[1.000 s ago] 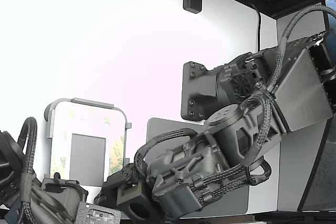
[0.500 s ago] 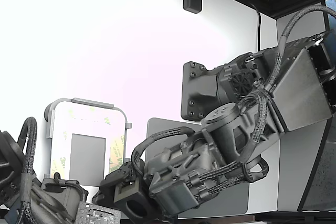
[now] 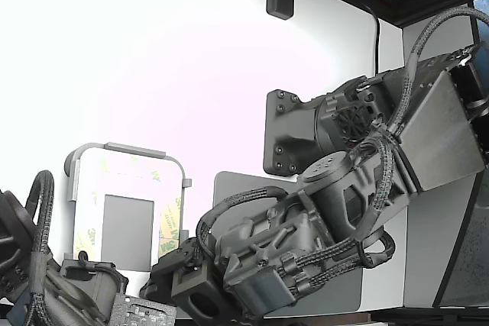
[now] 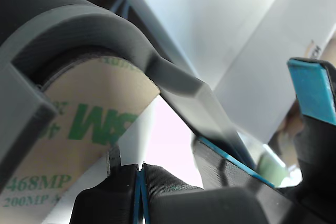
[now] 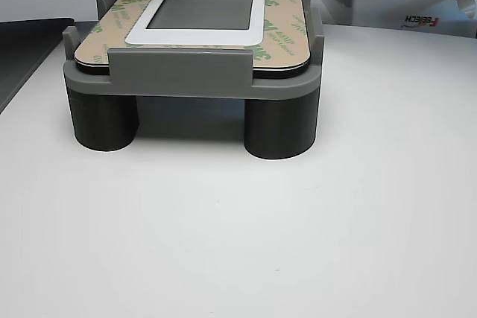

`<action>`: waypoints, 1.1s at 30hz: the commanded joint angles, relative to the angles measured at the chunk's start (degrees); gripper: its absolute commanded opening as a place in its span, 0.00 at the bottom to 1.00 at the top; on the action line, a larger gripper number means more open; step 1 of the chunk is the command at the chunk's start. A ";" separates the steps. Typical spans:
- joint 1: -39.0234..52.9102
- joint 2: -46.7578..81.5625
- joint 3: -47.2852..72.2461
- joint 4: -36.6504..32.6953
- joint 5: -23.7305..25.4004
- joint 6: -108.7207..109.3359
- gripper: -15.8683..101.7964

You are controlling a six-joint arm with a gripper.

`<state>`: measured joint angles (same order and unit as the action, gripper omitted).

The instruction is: Peel off protective film from adhesive tape.

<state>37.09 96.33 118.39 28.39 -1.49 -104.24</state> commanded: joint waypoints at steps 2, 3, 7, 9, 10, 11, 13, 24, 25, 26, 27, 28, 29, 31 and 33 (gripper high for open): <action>-0.26 1.93 -0.97 -0.26 0.18 0.18 0.04; -0.26 2.02 -0.88 -0.35 0.26 0.26 0.04; -0.18 2.46 -0.18 -0.70 0.35 0.35 0.04; -0.09 2.64 0.00 -0.88 0.35 0.44 0.04; -0.09 2.64 0.00 -0.79 0.35 0.44 0.04; 0.00 2.72 0.00 -0.70 0.44 0.44 0.04; 0.09 2.99 0.09 -0.53 0.44 0.53 0.04; 0.18 3.60 1.41 -1.41 0.53 0.62 0.04; 0.18 3.52 1.32 -1.49 0.53 0.62 0.04; 0.18 3.52 1.23 -1.49 0.53 0.62 0.04; 0.18 3.52 1.23 -1.41 0.53 0.62 0.04; 0.18 3.60 1.23 -1.32 0.53 0.62 0.04; 0.18 3.69 1.23 -1.23 0.53 0.62 0.04; 0.18 3.87 1.23 -1.05 0.53 0.62 0.04; 0.18 3.96 1.23 -0.97 0.53 0.62 0.04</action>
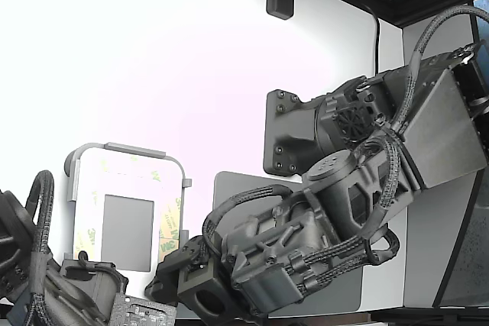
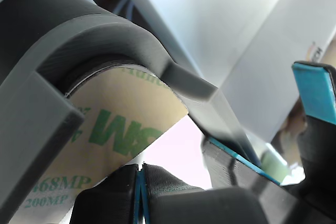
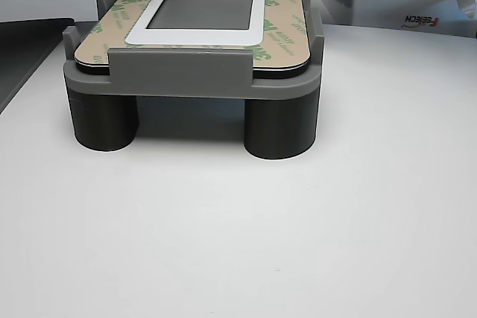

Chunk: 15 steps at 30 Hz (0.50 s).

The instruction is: Peel off protective film from adhesive tape.

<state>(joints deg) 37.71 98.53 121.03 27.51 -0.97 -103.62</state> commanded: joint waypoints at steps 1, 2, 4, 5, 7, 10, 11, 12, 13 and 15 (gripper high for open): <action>-0.44 1.76 -1.32 -0.09 0.00 0.00 0.04; -0.44 1.85 -1.32 -0.09 0.00 0.00 0.04; -0.44 1.93 -1.32 0.18 -0.09 0.00 0.04; -0.44 2.02 -1.41 0.44 -0.09 -0.09 0.04; -0.44 2.20 -1.58 0.88 -0.09 -0.09 0.04; -0.44 2.46 -1.58 1.05 -0.09 -0.18 0.04; -0.44 2.46 -1.49 1.05 -0.09 -0.18 0.04; -0.44 2.55 -1.32 1.05 -0.09 -0.26 0.04; -0.44 2.64 -1.05 0.97 -0.09 -0.35 0.04; -0.44 2.99 -0.53 0.70 -0.09 -0.53 0.04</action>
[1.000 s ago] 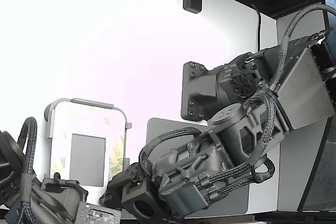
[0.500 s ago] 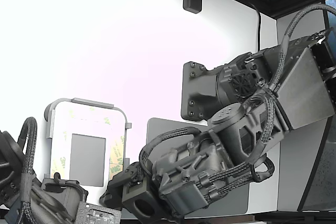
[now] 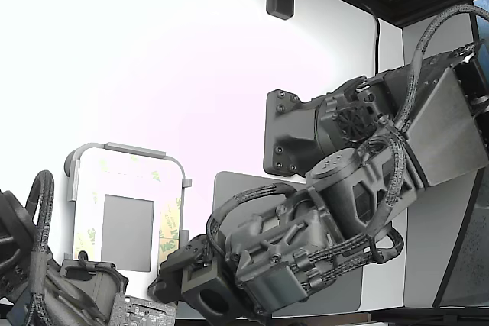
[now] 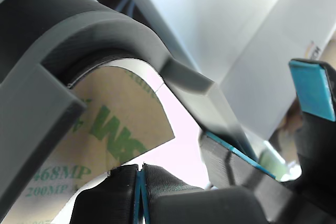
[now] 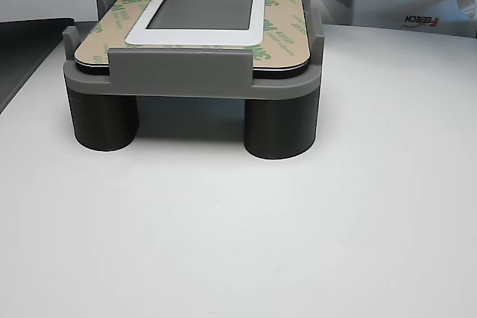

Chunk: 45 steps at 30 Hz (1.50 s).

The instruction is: Peel off protective film from adhesive tape.

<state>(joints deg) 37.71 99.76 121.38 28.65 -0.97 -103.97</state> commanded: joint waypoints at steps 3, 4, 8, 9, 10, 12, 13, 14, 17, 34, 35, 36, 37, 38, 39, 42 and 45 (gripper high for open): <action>-0.44 2.20 -0.18 -0.62 -0.09 -0.35 0.04; -0.44 2.37 0.00 -0.70 -0.09 -0.44 0.04; -0.44 2.46 0.62 -1.23 0.00 -0.79 0.04; -0.53 2.46 0.88 -1.49 -0.09 -0.88 0.04; -0.62 2.46 1.14 -1.76 -0.18 -0.97 0.04; -0.79 2.55 1.49 -2.11 -0.44 -1.23 0.04; -0.88 2.55 1.58 -2.29 -0.53 -1.41 0.04; -0.97 2.55 1.85 -2.46 -0.62 -1.58 0.04; -1.23 2.64 2.55 -2.90 -0.88 -2.02 0.04; -3.16 2.55 4.04 -4.92 -2.11 -4.04 0.04; -3.25 2.55 4.13 -5.01 -2.20 -4.13 0.04; -3.34 2.55 4.31 -5.10 -2.29 -4.13 0.04; -3.34 2.55 4.39 -5.19 -2.29 -4.22 0.04; -3.43 2.55 4.48 -5.27 -2.29 -4.22 0.04; -3.52 2.55 4.48 -5.36 -2.37 -4.31 0.04; -3.78 2.55 4.57 -5.54 -2.55 -4.57 0.04; -4.22 2.55 4.83 -5.80 -2.90 -4.83 0.04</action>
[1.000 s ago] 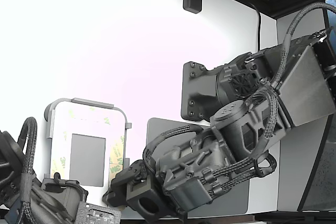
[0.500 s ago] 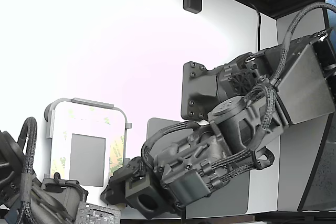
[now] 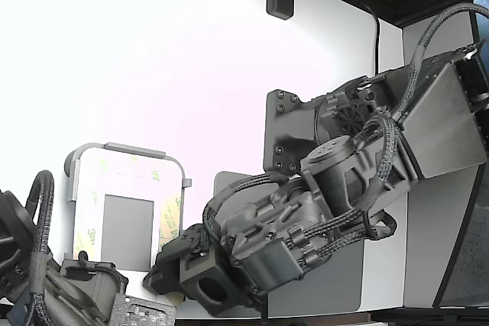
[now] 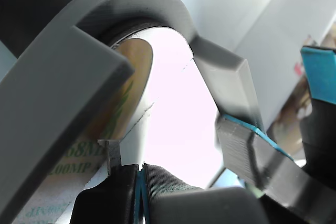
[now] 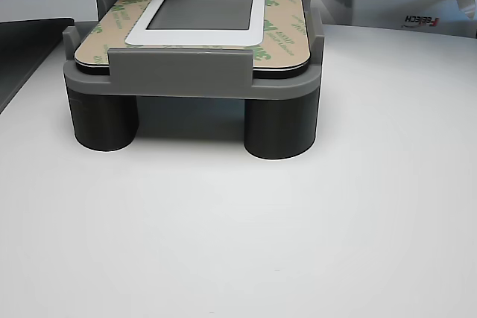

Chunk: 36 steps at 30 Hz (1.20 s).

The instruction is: Peel off protective film from adhesive tape.

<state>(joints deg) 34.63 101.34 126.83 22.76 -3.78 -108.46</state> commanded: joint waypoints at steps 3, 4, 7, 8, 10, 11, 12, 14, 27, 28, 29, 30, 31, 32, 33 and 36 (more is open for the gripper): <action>-1.58 1.14 0.09 -0.53 -0.44 -0.53 0.04; -1.67 1.14 0.26 -0.79 -0.53 -0.62 0.04; -1.93 1.23 0.70 -1.14 -0.70 -0.70 0.04; -2.02 1.32 0.79 -1.14 -0.79 -0.79 0.04; -2.37 1.49 1.14 -1.49 -1.05 -0.97 0.04; -2.55 1.49 1.32 -1.76 -1.14 -1.05 0.04; -2.64 1.49 1.41 -1.85 -1.32 -1.14 0.04; -2.90 1.49 1.49 -2.02 -1.49 -1.32 0.04; -5.80 8.70 0.88 3.78 -1.23 -0.70 0.12; -6.42 10.55 0.79 5.80 -0.97 -0.18 0.35; -7.12 12.83 0.88 7.65 -0.70 0.44 0.64; -8.09 15.29 1.23 9.49 -0.62 0.88 0.98; -9.05 18.19 2.02 11.16 -0.53 1.49 0.92; -10.11 20.92 2.99 12.66 -0.44 2.02 0.92; -11.16 23.91 4.22 13.45 -0.35 2.46 0.94; -13.10 31.90 6.24 18.28 -0.79 4.66 0.97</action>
<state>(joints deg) 22.94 124.19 133.68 37.97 -4.75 -104.68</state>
